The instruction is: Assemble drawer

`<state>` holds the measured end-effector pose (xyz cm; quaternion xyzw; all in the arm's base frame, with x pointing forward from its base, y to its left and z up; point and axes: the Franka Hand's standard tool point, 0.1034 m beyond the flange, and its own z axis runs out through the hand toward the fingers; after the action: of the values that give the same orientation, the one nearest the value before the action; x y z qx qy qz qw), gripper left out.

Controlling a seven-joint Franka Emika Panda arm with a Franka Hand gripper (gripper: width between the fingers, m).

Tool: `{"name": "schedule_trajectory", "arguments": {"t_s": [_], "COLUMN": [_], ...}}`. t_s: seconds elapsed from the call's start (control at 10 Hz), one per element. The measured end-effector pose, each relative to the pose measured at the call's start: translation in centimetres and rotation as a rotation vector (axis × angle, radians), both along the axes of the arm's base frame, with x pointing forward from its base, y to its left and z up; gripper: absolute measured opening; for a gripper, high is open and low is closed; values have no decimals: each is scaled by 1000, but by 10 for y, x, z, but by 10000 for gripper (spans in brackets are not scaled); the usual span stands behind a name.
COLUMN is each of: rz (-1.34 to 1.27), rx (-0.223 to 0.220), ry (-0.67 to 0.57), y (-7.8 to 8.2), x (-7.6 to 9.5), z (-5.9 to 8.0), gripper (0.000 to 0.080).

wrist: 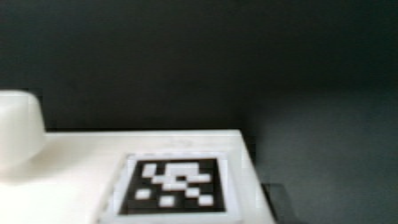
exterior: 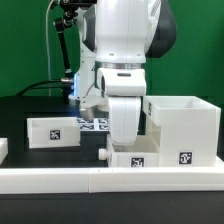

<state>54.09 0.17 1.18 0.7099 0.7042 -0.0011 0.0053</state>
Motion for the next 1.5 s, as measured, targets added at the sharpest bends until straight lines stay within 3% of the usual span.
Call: {"name": "schedule_trajectory", "arguments": {"t_s": [1.4,1.5], "rz": [27,18], "rx": [-7,-6], "ry": [-7,-7], "y": [6,6], "x": [6,7], "z": [-2,-1], "gripper": [42,215]}}
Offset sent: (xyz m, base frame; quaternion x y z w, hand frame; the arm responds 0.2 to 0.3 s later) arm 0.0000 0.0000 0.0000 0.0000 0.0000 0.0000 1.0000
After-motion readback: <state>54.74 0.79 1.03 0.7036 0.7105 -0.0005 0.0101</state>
